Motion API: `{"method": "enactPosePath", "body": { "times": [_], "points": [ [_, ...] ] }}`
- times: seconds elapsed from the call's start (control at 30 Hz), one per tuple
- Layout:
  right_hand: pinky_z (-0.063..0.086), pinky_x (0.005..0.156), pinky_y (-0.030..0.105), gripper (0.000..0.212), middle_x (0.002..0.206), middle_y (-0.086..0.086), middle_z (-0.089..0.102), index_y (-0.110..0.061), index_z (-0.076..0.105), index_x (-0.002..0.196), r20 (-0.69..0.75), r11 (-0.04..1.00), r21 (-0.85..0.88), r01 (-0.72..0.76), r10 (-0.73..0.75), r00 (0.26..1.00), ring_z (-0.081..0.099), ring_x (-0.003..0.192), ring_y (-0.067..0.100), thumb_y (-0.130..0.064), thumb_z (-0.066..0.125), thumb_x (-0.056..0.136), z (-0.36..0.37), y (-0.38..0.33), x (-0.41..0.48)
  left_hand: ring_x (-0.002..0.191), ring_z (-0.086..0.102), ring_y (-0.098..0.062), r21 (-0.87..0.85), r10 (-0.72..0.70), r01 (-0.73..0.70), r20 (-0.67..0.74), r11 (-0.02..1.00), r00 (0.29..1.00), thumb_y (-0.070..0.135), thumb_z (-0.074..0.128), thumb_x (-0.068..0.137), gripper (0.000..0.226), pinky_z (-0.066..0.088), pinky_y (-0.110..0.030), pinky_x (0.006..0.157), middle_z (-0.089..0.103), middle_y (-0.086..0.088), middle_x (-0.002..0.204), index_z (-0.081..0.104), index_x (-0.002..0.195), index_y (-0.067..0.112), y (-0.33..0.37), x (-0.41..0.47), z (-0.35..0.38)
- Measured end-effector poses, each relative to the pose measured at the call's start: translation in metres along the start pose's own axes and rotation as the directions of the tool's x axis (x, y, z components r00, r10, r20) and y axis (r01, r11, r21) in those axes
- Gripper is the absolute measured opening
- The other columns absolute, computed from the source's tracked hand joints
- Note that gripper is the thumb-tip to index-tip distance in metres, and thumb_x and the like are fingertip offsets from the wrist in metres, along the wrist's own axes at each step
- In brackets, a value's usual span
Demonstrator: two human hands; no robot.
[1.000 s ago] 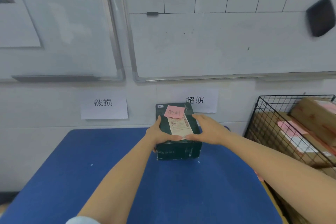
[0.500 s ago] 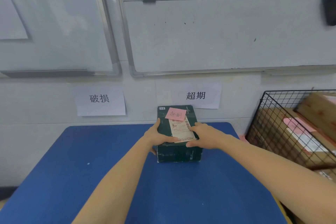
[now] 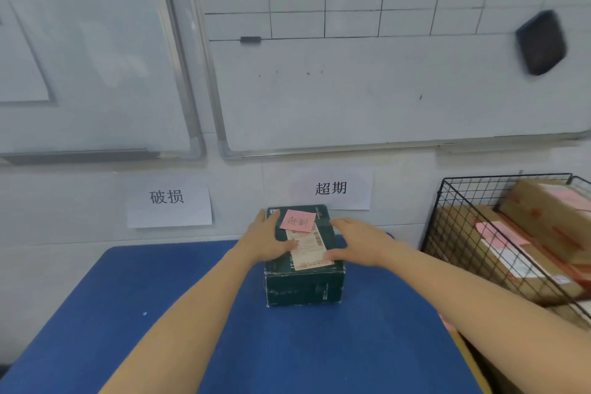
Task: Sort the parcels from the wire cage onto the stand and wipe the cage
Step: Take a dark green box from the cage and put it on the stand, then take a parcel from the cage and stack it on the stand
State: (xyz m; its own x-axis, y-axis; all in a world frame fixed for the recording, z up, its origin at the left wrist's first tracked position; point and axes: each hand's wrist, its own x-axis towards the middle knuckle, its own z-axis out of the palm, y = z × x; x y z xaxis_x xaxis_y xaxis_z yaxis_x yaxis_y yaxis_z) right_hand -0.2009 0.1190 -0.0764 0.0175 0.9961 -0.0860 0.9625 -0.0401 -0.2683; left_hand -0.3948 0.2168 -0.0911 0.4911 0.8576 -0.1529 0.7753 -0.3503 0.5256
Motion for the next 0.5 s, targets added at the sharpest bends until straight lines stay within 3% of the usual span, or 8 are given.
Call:
{"method": "enactPosePath", "body": {
  "times": [0.23, 0.4, 0.5],
  "points": [
    [0.029, 0.112, 0.034, 0.081, 0.155, 0.007, 0.031, -0.013, 0.024, 0.151, -0.143, 0.990, -0.126, -0.056, 0.038, 0.989, 0.032, 0.140, 0.021, -0.048, 0.061, 0.089, -0.058, 0.021, -0.041, 0.147, 0.008, -0.022, 0.170, 0.238, -0.239, 0.028, 0.956, 0.971, 0.042, 0.060, 0.089, 0.086, 0.015, -0.037, 0.118, 0.004, -0.008, 0.160, 0.008, 0.154, 0.018, 0.078, 0.006, -0.026],
    [0.036, 0.106, 0.039, 0.085, 0.149, 0.009, 0.039, -0.014, 0.018, 0.152, -0.244, 0.978, -0.160, -0.136, 0.095, 0.965, 0.040, 0.134, 0.025, -0.048, 0.062, 0.088, -0.096, 0.049, -0.091, 0.144, 0.020, -0.021, 0.167, 0.396, -0.395, 0.028, 0.904, 0.918, 0.040, 0.058, 0.092, 0.081, 0.018, -0.030, 0.115, 0.015, -0.006, 0.159, 0.012, 0.153, 0.013, 0.151, -0.009, -0.022],
    [0.040, 0.101, 0.036, 0.086, 0.146, 0.008, 0.044, -0.015, 0.018, 0.152, -0.291, 0.975, -0.122, -0.186, 0.144, 0.946, 0.045, 0.130, 0.026, -0.049, 0.063, 0.087, -0.109, 0.075, -0.123, 0.145, 0.017, -0.019, 0.157, 0.440, -0.440, 0.034, 0.884, 0.897, 0.042, 0.056, 0.092, 0.079, 0.015, -0.030, 0.116, 0.016, -0.004, 0.159, 0.014, 0.153, 0.013, 0.190, -0.017, -0.009]
  ]
}}
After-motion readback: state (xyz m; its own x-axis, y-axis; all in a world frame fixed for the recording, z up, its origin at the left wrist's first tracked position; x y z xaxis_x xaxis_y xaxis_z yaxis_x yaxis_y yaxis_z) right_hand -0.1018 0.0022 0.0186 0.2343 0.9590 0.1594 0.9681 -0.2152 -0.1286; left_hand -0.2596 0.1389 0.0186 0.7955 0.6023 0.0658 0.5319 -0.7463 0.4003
